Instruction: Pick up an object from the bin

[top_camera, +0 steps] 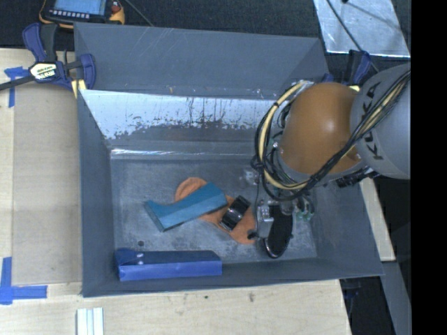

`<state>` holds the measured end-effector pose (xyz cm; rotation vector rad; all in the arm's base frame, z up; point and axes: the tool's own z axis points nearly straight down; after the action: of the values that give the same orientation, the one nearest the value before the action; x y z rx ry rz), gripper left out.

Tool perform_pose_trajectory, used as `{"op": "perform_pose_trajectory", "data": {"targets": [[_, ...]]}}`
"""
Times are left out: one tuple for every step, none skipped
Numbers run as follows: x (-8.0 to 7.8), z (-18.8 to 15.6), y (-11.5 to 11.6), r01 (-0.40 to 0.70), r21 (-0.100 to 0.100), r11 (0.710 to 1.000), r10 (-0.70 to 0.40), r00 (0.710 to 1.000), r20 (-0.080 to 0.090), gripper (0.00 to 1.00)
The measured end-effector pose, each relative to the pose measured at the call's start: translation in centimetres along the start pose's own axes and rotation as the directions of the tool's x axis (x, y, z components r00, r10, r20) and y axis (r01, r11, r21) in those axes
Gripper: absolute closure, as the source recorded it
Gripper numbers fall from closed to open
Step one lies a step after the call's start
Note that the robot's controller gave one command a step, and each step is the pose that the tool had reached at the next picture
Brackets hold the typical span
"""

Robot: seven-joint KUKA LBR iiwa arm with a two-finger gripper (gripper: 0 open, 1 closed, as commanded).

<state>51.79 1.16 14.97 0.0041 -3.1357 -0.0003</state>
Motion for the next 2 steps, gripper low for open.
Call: {"op": "perform_pose_trajectory", "data": {"targets": [[-0.2, -0.4, 0.0, 0.0, 0.0, 1.0, 0.0, 1.0, 0.008, 0.0], [-2.6, 4.7, 2.9, 0.051, 0.001, 0.999, -0.051, 0.999, 0.015, 0.0]]}}
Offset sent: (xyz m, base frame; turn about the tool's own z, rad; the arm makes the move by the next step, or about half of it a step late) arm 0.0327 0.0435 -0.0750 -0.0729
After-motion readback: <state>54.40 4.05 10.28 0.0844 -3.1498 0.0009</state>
